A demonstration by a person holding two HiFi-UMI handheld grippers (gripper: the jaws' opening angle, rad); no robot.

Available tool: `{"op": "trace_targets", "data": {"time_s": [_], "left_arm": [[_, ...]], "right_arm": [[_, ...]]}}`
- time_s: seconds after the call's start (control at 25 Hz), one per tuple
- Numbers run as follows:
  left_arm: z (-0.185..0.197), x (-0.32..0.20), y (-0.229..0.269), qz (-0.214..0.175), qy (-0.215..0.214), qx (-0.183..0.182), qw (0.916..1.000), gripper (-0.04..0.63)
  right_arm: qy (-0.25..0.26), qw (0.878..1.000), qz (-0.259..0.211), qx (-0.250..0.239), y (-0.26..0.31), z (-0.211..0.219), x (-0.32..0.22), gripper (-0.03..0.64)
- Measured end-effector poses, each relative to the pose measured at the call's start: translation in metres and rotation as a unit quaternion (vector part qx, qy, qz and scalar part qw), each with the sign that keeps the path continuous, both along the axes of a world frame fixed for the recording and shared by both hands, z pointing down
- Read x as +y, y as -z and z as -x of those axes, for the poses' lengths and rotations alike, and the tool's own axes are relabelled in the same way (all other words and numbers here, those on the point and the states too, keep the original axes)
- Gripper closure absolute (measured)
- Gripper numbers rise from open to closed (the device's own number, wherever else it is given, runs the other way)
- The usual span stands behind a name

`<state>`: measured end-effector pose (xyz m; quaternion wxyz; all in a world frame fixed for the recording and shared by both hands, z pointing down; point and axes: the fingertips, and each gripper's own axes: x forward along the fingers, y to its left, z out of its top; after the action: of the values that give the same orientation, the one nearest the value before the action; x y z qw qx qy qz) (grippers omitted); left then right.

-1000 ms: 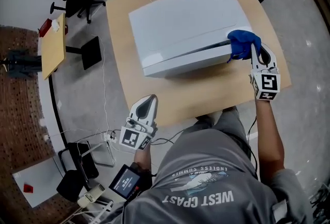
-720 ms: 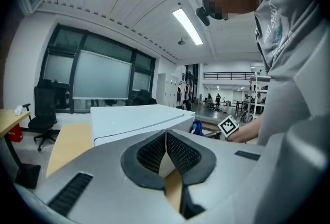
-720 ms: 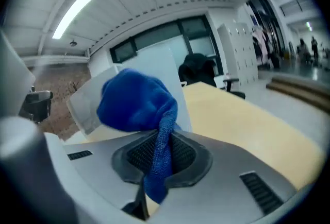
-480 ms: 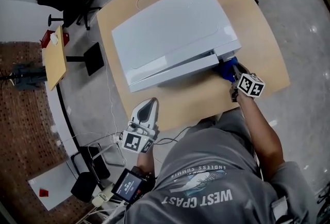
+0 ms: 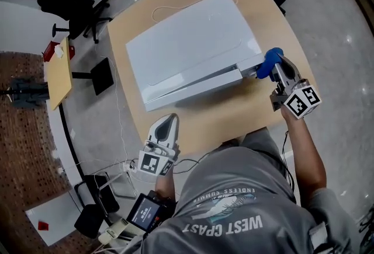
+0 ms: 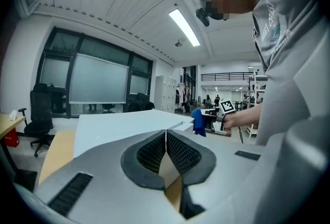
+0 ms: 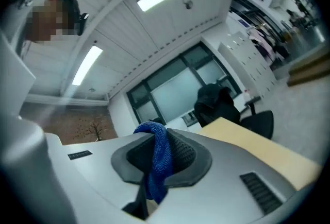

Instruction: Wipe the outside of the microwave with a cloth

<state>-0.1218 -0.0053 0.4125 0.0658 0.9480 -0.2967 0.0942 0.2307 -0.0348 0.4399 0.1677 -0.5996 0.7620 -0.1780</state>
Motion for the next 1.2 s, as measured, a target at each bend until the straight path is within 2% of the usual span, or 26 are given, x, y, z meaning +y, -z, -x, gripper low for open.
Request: {"op": "trace_targets", "data": {"time_s": [0.08, 0.12, 0.16, 0.2, 0.24, 0.32, 0.36, 0.44, 0.52, 0.6, 0.72, 0.8, 1.0, 1.08, 1.2], "left_arm": [[0.008, 0.001, 0.0, -0.003, 0.001, 0.006, 1.0, 0.572], [0.011, 0.001, -0.001, -0.003, 0.002, 0.007, 1.0, 0.572], [0.014, 0.001, -0.001, -0.003, 0.003, 0.007, 1.0, 0.572], [0.017, 0.001, -0.001, -0.004, 0.006, 0.004, 1.0, 0.572], [0.019, 0.001, 0.002, -0.009, 0.011, 0.001, 0.9999, 0.572], [0.024, -0.006, 0.017, -0.035, 0.034, -0.005, 0.9988, 0.572], [0.027, -0.012, 0.028, -0.051, 0.051, -0.009, 0.9974, 0.572], [0.034, -0.029, 0.047, -0.072, 0.092, -0.017, 0.993, 0.572], [0.04, -0.047, 0.057, -0.076, 0.128, -0.026, 0.9885, 0.572], [0.036, -0.063, 0.061, -0.074, 0.149, -0.04, 0.9851, 0.572], [0.019, -0.08, 0.059, -0.069, 0.176, -0.059, 0.9802, 0.572], [0.006, -0.089, 0.058, -0.06, 0.192, -0.06, 0.9778, 0.572], [-0.014, -0.101, 0.06, -0.055, 0.212, -0.08, 0.9725, 0.572], [-0.017, -0.108, 0.059, -0.057, 0.22, -0.086, 0.9699, 0.572], [-0.021, -0.113, 0.05, -0.053, 0.227, -0.09, 0.9683, 0.572]], "right_arm": [[0.033, 0.997, -0.022, 0.07, 0.025, 0.015, -0.009, 0.565], [0.046, 0.994, -0.012, 0.102, 0.025, 0.021, -0.016, 0.565], [0.049, 0.992, 0.006, 0.114, 0.019, 0.022, -0.024, 0.565], [0.044, 0.994, 0.021, 0.095, 0.011, 0.018, -0.03, 0.565], [0.034, 0.998, 0.031, 0.053, 0.004, 0.011, -0.034, 0.565], [0.023, 0.998, 0.041, -0.031, -0.006, -0.007, -0.038, 0.565], [0.025, 0.997, 0.047, -0.051, -0.01, -0.014, -0.041, 0.565], [0.05, 0.994, 0.068, -0.065, -0.02, -0.023, -0.056, 0.565], [0.095, 0.989, 0.084, -0.072, -0.03, -0.022, -0.08, 0.565], [0.135, 0.982, 0.1, -0.083, -0.045, -0.022, -0.109, 0.565], [0.158, 0.971, 0.15, -0.096, -0.095, -0.026, -0.139, 0.565], [0.165, 0.961, 0.197, -0.098, -0.138, -0.026, -0.139, 0.565], [0.193, 0.932, 0.295, -0.09, -0.211, -0.022, -0.088, 0.565], [0.199, 0.932, 0.281, -0.109, -0.21, -0.021, -0.089, 0.565], [0.205, 0.955, 0.183, -0.116, -0.168, -0.021, -0.138, 0.565]]}}
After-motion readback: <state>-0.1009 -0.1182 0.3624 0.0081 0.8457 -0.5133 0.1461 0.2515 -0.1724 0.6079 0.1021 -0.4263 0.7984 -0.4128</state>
